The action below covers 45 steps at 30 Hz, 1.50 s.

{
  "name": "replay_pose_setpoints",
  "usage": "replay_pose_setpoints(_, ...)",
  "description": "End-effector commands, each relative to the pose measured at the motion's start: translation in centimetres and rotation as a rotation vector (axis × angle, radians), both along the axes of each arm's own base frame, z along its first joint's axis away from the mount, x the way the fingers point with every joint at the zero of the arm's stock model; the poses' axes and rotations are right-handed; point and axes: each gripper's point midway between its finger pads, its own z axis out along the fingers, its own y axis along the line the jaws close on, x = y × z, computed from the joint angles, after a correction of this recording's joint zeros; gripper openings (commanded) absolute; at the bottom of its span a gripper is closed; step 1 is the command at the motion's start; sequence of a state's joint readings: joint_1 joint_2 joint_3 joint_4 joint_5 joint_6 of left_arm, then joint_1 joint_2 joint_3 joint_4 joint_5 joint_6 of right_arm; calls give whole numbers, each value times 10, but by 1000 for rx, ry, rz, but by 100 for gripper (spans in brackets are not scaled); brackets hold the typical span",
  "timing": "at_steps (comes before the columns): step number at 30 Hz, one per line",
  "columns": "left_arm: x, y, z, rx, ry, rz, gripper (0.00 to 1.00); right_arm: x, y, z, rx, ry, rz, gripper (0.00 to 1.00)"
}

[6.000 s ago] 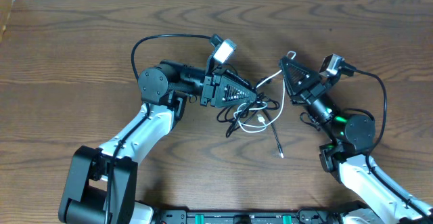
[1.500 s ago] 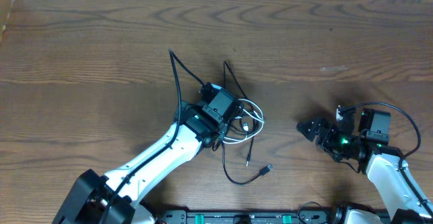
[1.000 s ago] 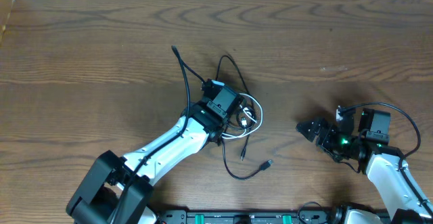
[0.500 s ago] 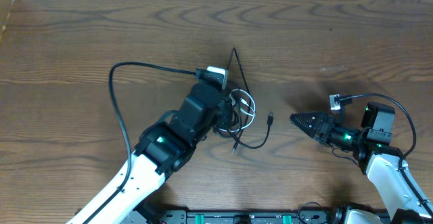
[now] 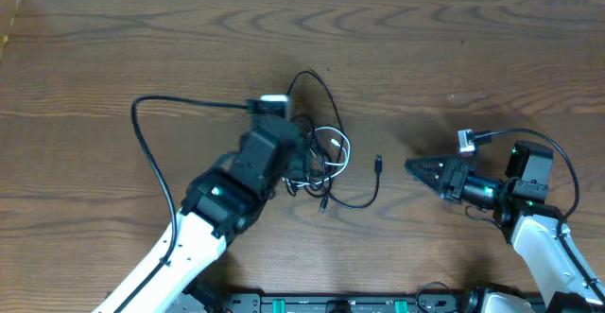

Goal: Untangle cables

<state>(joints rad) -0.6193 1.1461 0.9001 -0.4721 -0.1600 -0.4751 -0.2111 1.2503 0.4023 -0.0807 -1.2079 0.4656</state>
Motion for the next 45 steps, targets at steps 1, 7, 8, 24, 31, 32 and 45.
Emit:
replay_pose_setpoints(1, 11, 25, -17, 23, 57, 185, 51, 3, -3, -3, -21, 5, -21, 99)
replay_pose_setpoints(7, 9, 14, -64, 87, 198, 152, 46, 3, -3, -3, -20, 7, -22, 99)
replay_pose_setpoints(8, 7, 13, -72, 96, 226, 146, 43, 3, -3, -3, -20, 9, -21, 99)
replay_pose_setpoints(24, -27, 31, -108, 177, 419, 204, 29, 0, -3, -6, -18, 35, -23, 99)
replay_pose_setpoints(31, -27, 29, -121, 173, 444, 218, 95, 0, -3, -6, -17, 35, -23, 99)
replay_pose_setpoints(32, -27, 29, -123, 178, 449, 218, 95, 0, -3, -6, -17, 35, -23, 99)
replay_pose_setpoints(45, -40, 40, -134, 227, 514, 261, 11, 2, -5, -9, -38, 43, -39, 99)
